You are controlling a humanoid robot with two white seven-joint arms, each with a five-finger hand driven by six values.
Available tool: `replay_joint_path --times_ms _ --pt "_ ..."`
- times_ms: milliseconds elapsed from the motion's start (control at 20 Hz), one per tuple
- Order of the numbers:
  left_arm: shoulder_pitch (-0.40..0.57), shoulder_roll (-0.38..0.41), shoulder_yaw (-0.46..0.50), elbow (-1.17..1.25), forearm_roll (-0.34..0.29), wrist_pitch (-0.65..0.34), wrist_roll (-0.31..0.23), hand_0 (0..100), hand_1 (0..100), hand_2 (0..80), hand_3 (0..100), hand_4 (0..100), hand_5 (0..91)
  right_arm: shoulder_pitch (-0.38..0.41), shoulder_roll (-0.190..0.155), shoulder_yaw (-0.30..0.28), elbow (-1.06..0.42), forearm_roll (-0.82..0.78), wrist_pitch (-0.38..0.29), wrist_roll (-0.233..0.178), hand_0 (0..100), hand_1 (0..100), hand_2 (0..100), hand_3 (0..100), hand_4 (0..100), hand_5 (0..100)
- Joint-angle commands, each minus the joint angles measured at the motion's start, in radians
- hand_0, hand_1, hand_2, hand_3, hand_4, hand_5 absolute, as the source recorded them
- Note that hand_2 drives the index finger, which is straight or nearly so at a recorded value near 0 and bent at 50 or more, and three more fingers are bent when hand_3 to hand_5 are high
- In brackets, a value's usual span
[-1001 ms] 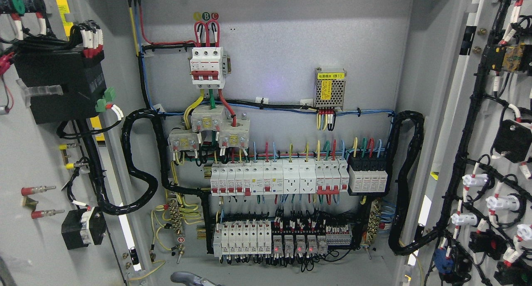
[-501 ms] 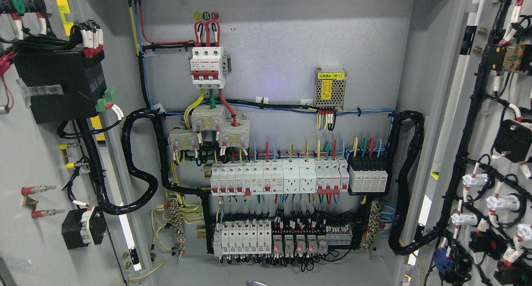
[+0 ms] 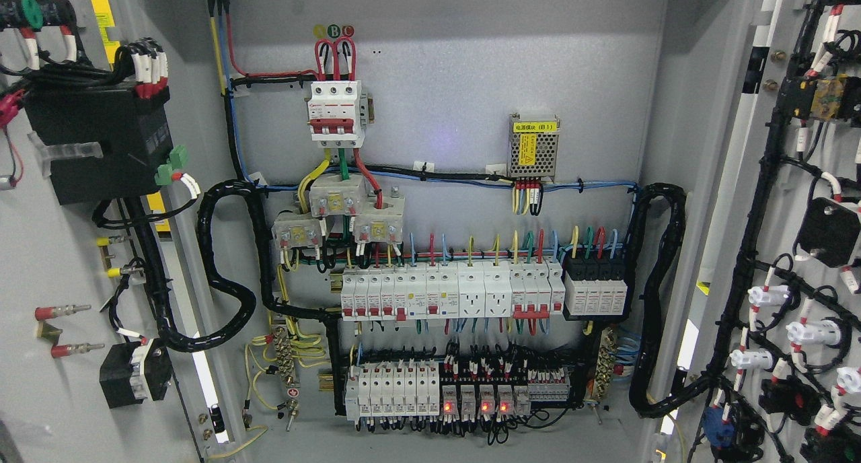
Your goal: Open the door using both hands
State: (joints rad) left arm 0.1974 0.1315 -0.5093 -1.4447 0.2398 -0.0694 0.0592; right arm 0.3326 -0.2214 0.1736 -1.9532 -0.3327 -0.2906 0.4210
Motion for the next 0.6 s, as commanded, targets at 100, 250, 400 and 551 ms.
replay_joint_path --times_ms 100,250,400,551 --pt "0.008 0.151 -0.003 -0.477 -0.001 -0.049 -0.009 0 0 0.0 1 0 0.0 0.164 -0.059 -0.193 -0.090 -0.002 -0.076 -0.005 21 15 0 0 0 0" --pt "-0.007 0.180 0.031 -0.519 -0.001 -0.047 -0.009 0 0 0.0 1 0 0.0 0.186 -0.052 -0.241 -0.105 -0.006 -0.126 -0.007 21 15 0 0 0 0" --pt "-0.004 0.230 0.035 -0.574 0.001 -0.056 -0.007 0 0 0.0 1 0 0.0 0.226 -0.046 -0.261 -0.105 -0.011 -0.202 -0.007 21 15 0 0 0 0" --pt "0.008 0.264 0.073 -0.576 0.001 -0.130 -0.007 0 0 0.0 1 0 0.0 0.261 -0.042 -0.282 -0.107 -0.014 -0.238 -0.007 21 15 0 0 0 0"
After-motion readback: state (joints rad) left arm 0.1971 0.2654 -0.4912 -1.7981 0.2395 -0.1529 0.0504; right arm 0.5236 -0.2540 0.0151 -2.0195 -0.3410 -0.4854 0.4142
